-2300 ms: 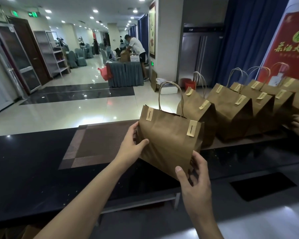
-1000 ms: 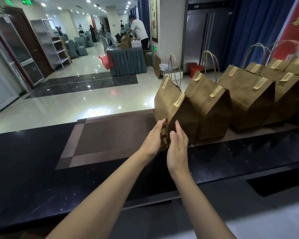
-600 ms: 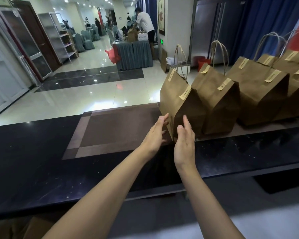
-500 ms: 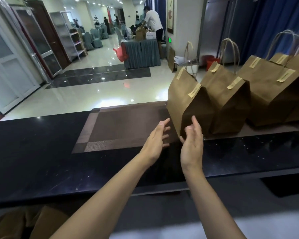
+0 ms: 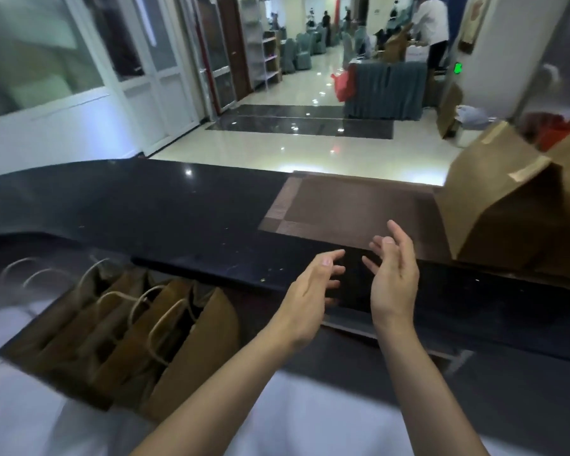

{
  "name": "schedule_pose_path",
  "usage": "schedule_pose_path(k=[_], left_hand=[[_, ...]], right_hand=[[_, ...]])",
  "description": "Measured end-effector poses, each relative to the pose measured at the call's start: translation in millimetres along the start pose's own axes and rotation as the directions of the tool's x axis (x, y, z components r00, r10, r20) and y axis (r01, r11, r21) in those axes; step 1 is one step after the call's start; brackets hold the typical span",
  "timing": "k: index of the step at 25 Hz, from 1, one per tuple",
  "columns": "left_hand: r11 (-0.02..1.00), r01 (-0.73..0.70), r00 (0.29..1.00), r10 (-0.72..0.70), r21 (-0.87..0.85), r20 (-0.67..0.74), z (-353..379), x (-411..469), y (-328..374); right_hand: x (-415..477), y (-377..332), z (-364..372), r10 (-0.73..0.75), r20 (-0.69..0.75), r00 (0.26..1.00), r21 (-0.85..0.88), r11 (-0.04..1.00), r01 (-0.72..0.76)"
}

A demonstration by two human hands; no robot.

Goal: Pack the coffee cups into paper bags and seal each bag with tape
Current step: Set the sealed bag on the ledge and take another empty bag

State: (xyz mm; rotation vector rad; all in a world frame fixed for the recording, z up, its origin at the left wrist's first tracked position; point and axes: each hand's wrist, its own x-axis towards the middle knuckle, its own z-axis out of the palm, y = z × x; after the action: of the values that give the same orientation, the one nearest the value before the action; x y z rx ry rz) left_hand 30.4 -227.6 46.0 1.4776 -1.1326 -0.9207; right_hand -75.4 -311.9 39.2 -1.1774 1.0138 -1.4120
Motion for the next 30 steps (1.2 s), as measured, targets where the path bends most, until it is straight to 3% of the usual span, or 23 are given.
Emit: schedule_pose_path(k=[9,17,20,23,27,30], left_hand=[[0.994,0.017,0.947,0.017,0.104,-0.320,-88.7,-119.9,-4.2],[0.949,0.082,0.808,0.115,0.304,-0.578,-126.1,-197.6,-25.6],[0.878,0.232,0.737,0.122,0.418,-0.665,-136.7,-206.6,-46.3],[0.752,0.364,0.780,0.077,0.550,-0.622,-139.1,-202.3,-58.2],[0.623,0.456,0.776,0.071,0.635,-0.627,-132.8,-197.7,-64.5],[0.581,0.483,0.738,0.132,0.655,-0.661,-136.3,-200.5,-74.0]], right_hand=[[-71.7,6.4,100.7,0.028,0.386,0.922,-0.001,1.000,-0.029],[-96.3,31.4,138.4,0.075,0.549,0.832,-0.075,0.996,-0.040],[-90.7,40.2,143.6,0.065,0.684,0.726,-0.231,0.964,0.132],[-83.8,40.4,149.5,0.096,0.818,0.566,-0.383,0.826,0.413],[-79.2,39.8,159.4,0.206,0.906,0.370,-0.400,0.704,0.587],[-78.1,40.4,163.2,0.256,0.909,0.329,-0.417,0.574,0.705]])
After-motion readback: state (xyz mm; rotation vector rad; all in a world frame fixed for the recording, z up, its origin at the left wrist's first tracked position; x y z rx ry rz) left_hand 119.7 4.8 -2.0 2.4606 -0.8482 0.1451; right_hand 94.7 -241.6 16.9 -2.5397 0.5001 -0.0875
